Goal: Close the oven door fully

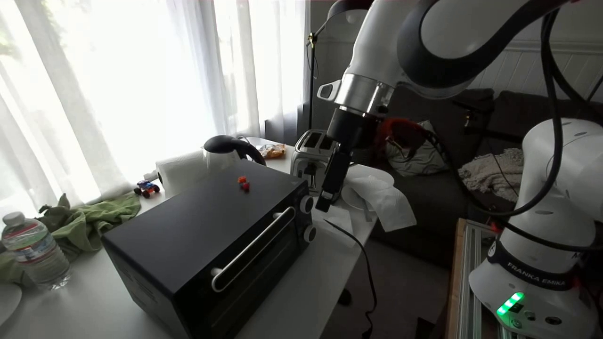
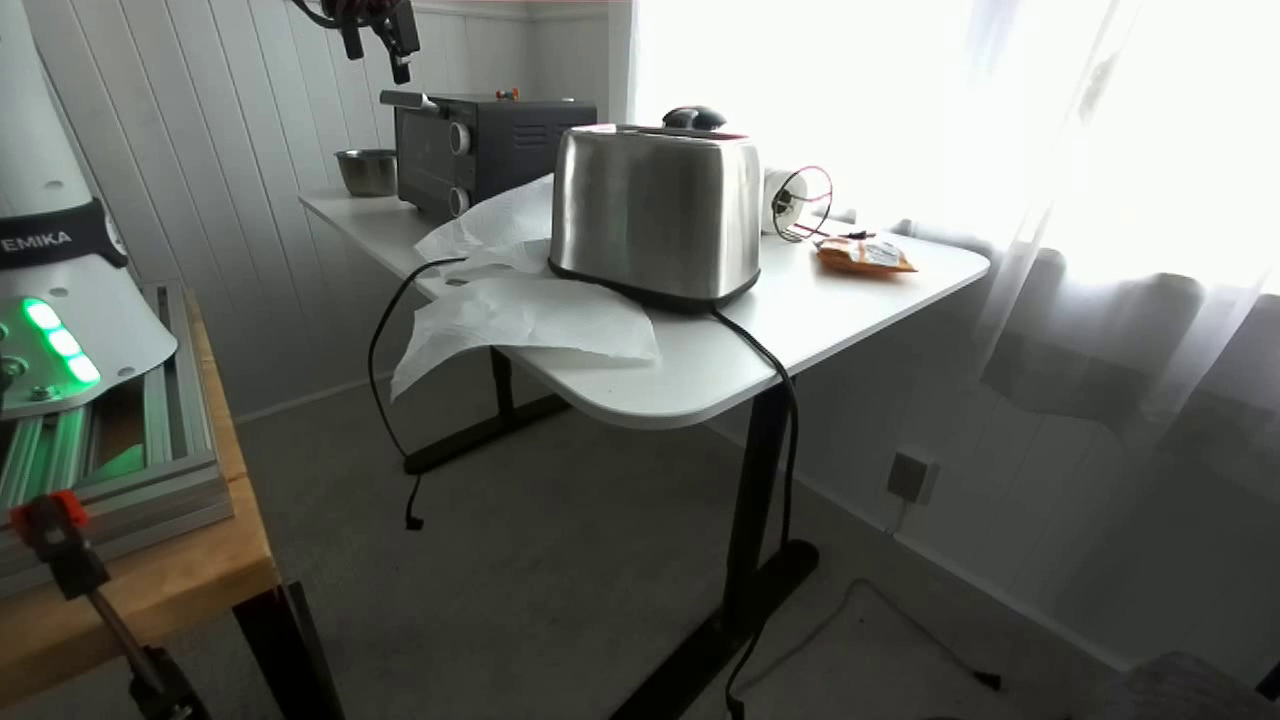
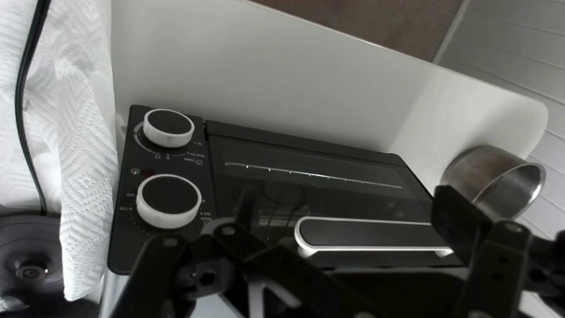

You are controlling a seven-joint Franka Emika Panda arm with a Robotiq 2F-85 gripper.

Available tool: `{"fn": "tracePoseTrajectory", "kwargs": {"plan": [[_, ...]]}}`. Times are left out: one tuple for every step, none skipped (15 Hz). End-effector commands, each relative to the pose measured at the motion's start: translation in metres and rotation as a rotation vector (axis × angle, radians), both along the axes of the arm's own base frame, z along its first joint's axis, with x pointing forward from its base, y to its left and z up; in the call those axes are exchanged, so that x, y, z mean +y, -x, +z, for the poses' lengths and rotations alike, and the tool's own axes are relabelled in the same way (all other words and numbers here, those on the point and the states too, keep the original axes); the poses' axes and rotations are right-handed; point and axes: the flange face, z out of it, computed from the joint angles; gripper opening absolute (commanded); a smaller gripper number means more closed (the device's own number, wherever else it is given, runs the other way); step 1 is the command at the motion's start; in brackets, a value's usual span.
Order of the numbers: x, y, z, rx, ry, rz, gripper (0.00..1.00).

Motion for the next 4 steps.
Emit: {"fn": "tracePoseTrajectory", "kwargs": {"plan": [[0.0002,0.0002,0.0019,-0.002,-0.002,0.001,1.00],[-0.0001,0.0000,0.0014,0.000,-0.003,0.000,1.00],[-0.0006,-0.0002,0.0008,0.002,-0.004,-0.001,1.00],[-0.0011,-0.0006,-0.0002,0.005,-0.004,-0.003,1.00]]}}
